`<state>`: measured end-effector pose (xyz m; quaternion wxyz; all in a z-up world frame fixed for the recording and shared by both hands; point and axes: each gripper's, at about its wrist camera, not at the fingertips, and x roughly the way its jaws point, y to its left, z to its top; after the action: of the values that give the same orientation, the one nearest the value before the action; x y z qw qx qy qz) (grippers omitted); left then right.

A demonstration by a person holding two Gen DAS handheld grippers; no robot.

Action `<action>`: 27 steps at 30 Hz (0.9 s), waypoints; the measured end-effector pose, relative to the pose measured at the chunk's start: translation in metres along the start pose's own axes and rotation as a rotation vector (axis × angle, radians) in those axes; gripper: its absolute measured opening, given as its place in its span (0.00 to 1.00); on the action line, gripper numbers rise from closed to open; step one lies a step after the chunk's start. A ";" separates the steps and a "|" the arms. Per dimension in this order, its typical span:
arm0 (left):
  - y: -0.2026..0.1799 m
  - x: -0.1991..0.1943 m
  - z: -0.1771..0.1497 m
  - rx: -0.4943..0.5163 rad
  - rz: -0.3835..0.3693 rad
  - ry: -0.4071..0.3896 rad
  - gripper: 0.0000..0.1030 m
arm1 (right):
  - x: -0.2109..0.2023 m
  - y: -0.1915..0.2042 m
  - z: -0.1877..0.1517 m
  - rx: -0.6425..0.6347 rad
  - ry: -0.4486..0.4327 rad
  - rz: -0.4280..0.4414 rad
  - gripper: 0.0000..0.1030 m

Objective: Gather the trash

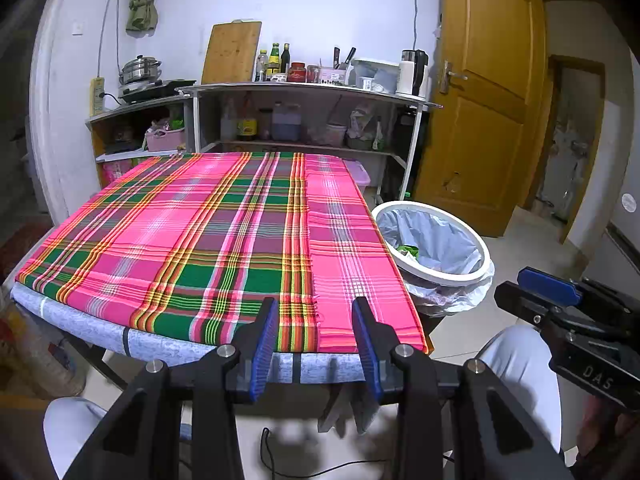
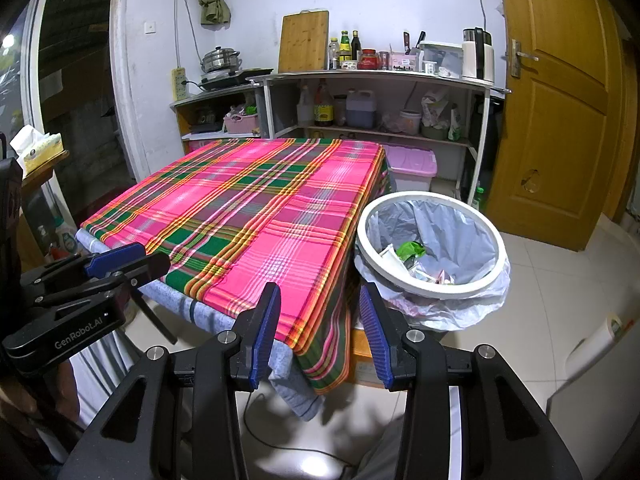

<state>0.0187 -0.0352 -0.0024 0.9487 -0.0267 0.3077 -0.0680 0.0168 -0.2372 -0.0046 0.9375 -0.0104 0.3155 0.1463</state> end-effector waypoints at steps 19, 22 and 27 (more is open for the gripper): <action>0.000 0.000 0.000 0.000 0.001 0.000 0.36 | -0.001 0.001 0.001 -0.001 0.000 0.000 0.41; 0.001 0.000 0.000 0.001 0.000 -0.001 0.36 | -0.001 0.001 0.001 -0.001 0.001 0.000 0.41; 0.001 0.000 0.000 0.001 0.000 0.000 0.36 | 0.000 0.002 0.001 -0.001 0.000 -0.001 0.41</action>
<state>0.0188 -0.0344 -0.0021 0.9487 -0.0263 0.3077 -0.0682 0.0167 -0.2356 -0.0032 0.9375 -0.0112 0.3155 0.1462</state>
